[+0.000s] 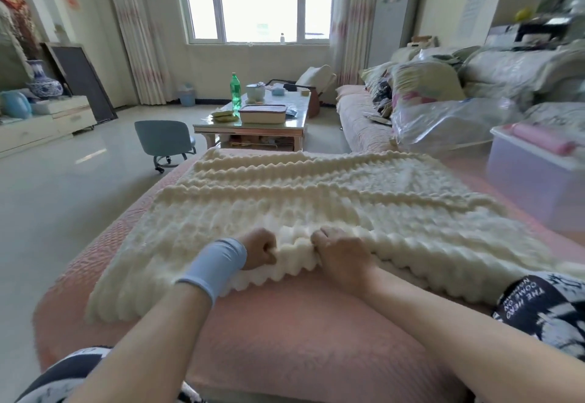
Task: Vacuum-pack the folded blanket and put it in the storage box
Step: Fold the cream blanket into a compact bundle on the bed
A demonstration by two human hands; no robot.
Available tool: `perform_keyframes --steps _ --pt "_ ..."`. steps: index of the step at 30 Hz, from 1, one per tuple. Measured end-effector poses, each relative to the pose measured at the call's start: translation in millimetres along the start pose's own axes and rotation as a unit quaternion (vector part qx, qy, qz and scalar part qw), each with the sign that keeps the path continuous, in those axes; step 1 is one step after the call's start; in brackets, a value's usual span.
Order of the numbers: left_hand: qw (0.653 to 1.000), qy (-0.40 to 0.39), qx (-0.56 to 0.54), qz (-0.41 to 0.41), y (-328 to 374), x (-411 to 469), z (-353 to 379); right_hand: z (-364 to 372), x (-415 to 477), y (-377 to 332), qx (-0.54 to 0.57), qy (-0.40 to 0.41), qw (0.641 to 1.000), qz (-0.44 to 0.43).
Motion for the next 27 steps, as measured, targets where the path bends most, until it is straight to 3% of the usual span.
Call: perform_keyframes --steps 2,5,6,8,11,14,17,22,27 --pt "0.997 -0.061 -0.050 -0.012 -6 -11 -17 -6 -15 2 -0.013 0.015 0.997 -0.081" --pt "0.980 -0.179 -0.065 -0.058 3 -25 -10 2 -48 9 0.083 -0.064 0.983 -0.150" --pt "0.982 -0.172 -0.056 -0.047 12 -24 -4 4 -56 14 0.096 -0.067 0.983 -0.141" --pt "0.993 -0.085 -0.078 0.014 41 -14 5 7 -63 35 0.076 -0.048 0.990 -0.106" --pt "0.992 0.016 -0.070 0.100 81 3 21 9 -70 76 -0.008 -0.065 0.997 -0.040" --pt "0.991 0.039 -0.006 0.127 99 23 45 19 -84 119 -0.130 -0.084 0.988 0.009" --pt "0.991 0.082 0.033 0.105 110 37 51 26 -95 150 -0.098 -0.099 0.982 0.125" --pt "0.988 0.079 0.075 0.110 130 47 54 43 -97 155 -0.083 -0.119 0.979 0.146" --pt "0.994 0.011 0.038 0.103 136 48 38 12 -109 160 0.027 0.038 0.994 0.094"
Point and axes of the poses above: each hand's wrist, its own x-axis towards the middle knuckle, its own z-axis out of the palm, y = z × x, the point moved 3 cm from there along x, towards the middle knuckle, and after that the axes turned 3 degrees about -x, right-handed, at the moved point
